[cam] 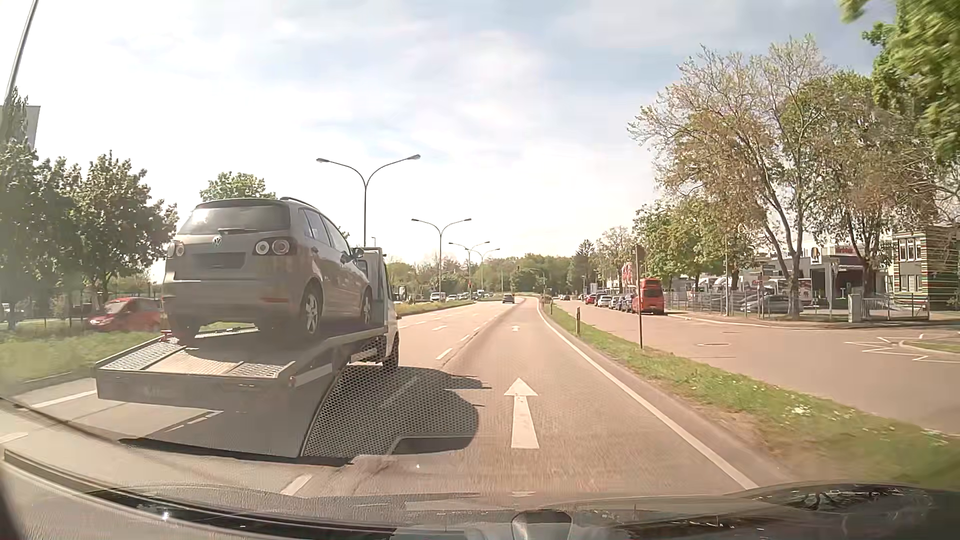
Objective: Follow the waypoints while adhering to traffic rules and regulations
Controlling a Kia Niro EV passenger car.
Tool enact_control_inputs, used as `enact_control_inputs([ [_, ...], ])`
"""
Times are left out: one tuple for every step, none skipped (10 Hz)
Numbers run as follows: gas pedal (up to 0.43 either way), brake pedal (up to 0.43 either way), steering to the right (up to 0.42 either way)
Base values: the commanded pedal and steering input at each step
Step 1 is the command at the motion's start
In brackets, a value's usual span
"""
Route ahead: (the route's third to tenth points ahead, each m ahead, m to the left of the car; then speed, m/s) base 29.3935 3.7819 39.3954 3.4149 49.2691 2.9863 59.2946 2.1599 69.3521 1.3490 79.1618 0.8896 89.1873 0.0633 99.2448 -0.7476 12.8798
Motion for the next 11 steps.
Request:
enact_control_inputs([
  [0.059,0.0,0.003],
  [0.059,0.0,0.003],
  [0.059,0.0,0.003],
  [0.059,0.0,0.004],
  [0.059,0.0,0.004],
  [0.059,0.0,0.004],
  [0.059,0.0,0.004],
  [0.059,0.0,0.005],
  [0.059,0.0,0.005],
  [0.059,0.0,0.007],
  [0.059,0.0,0.008],
])
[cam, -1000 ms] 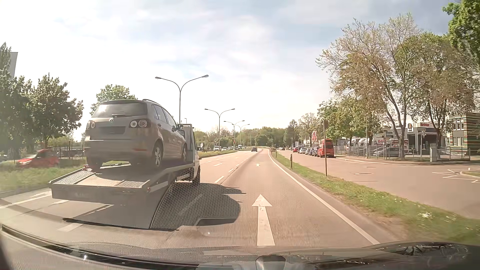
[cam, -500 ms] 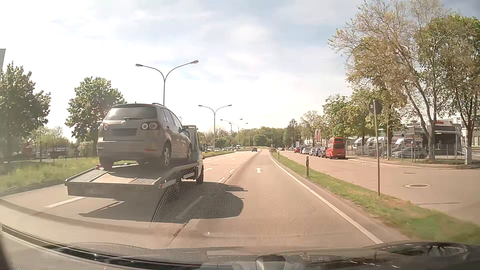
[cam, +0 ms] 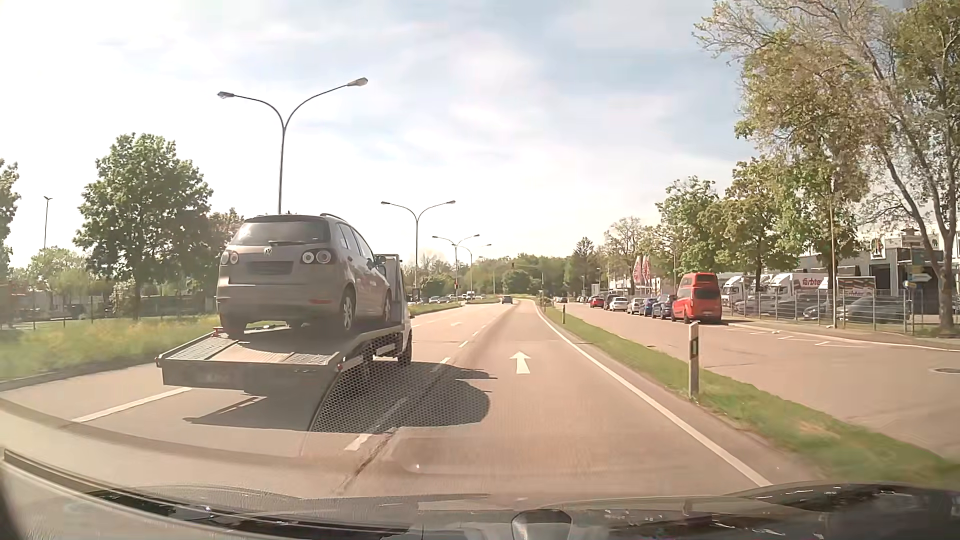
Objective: Follow the waypoints while adhering to traffic rules and regulations
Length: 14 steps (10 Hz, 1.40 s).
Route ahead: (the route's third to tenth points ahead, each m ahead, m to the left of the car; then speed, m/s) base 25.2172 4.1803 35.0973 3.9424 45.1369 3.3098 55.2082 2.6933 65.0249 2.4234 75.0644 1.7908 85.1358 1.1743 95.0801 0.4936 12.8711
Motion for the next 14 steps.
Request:
enact_control_inputs([
  [0.059,0.0,0.008],
  [0.059,0.0,0.008],
  [0.059,0.0,0.008],
  [0.059,0.0,0.008],
  [0.059,0.0,0.008],
  [0.059,0.0,0.008],
  [0.059,0.0,0.008],
  [0.059,0.0,0.008],
  [0.059,0.0,0.008],
  [0.059,0.0,0.008],
  [0.059,0.0,0.008],
  [0.059,0.0,0.008],
  [0.059,0.0,0.008],
  [0.059,0.0,0.008],
])
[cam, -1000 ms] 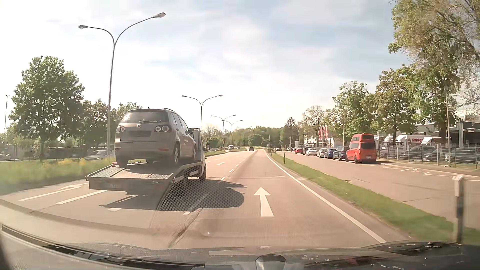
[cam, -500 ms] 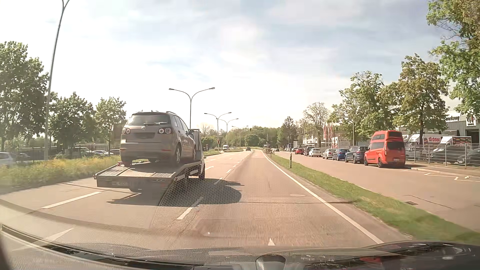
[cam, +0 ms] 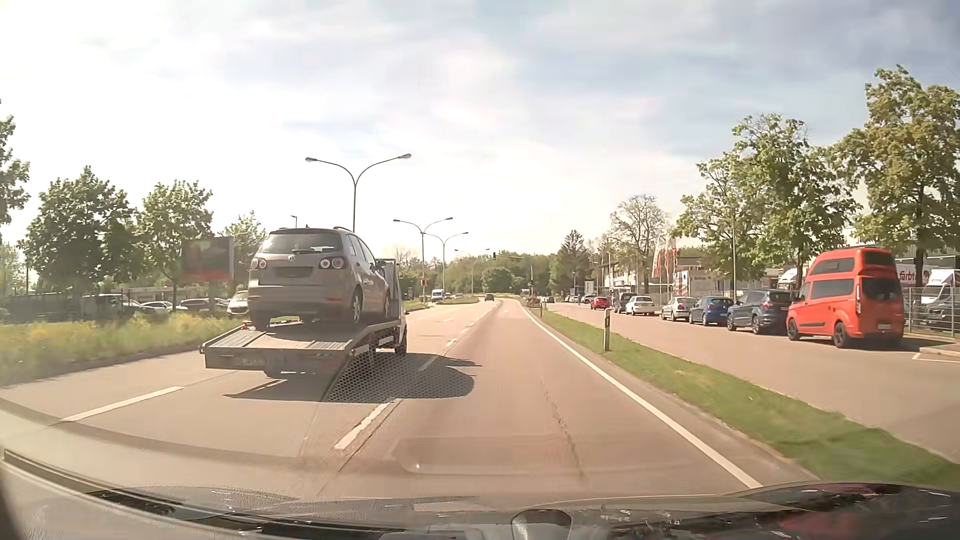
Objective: Follow the waypoints while adhering to traffic rules and regulations
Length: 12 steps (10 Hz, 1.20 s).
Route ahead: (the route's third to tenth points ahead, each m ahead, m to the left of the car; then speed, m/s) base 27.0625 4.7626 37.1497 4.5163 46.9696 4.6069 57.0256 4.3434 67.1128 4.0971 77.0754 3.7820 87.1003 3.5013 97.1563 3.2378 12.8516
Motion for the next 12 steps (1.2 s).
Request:
enact_control_inputs([
  [0.059,0.0,0.007],
  [0.059,0.0,0.006],
  [0.059,0.0,0.006],
  [0.059,0.0,0.006],
  [0.059,0.0,0.006],
  [0.059,0.0,0.006],
  [0.059,0.0,0.006],
  [0.059,0.0,0.006],
  [0.059,0.0,0.005],
  [0.059,0.0,0.003],
  [0.059,0.0,0.001],
  [0.059,0.0,0.0],
])
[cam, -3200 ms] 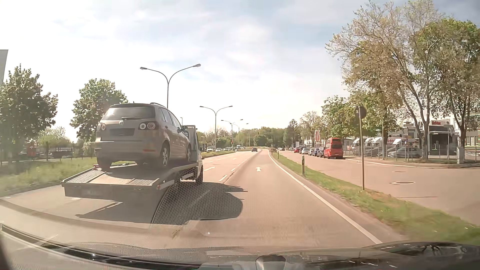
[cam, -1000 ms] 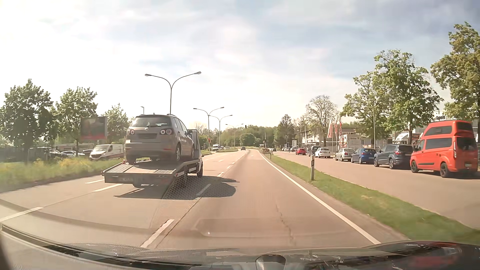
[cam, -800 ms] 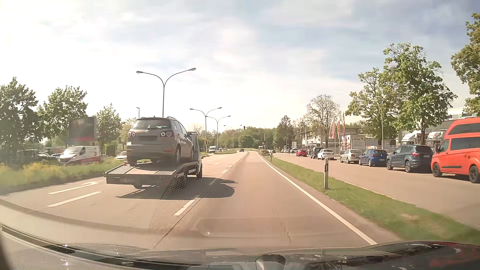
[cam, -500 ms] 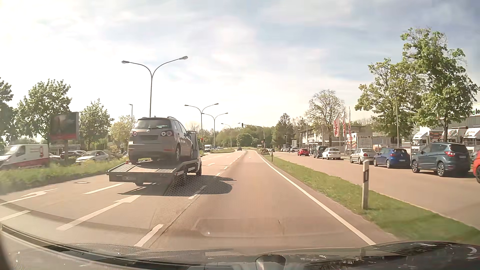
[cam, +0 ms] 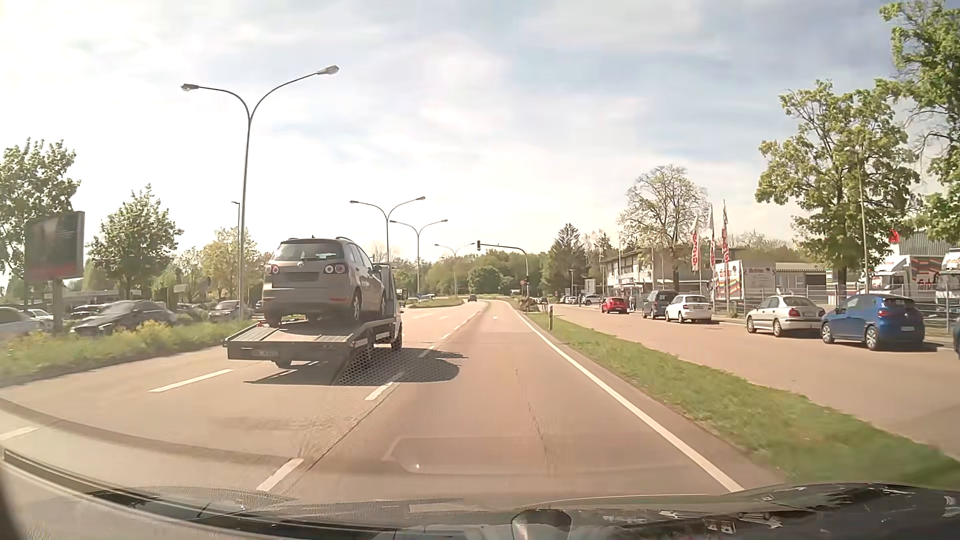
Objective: Follow the waypoints while adhering to traffic rules and regulations
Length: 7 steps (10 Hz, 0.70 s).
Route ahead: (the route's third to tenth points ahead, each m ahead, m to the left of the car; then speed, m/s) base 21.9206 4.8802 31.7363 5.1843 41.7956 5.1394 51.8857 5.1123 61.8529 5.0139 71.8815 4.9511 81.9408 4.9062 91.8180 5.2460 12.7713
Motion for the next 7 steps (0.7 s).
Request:
enact_control_inputs([
  [0.059,0.0,-0.001],
  [0.059,0.0,-0.001],
  [0.059,0.0,-0.002],
  [0.059,0.0,-0.003],
  [0.059,0.0,-0.002],
  [0.059,0.0,-0.002],
  [0.059,0.0,-0.003],
])
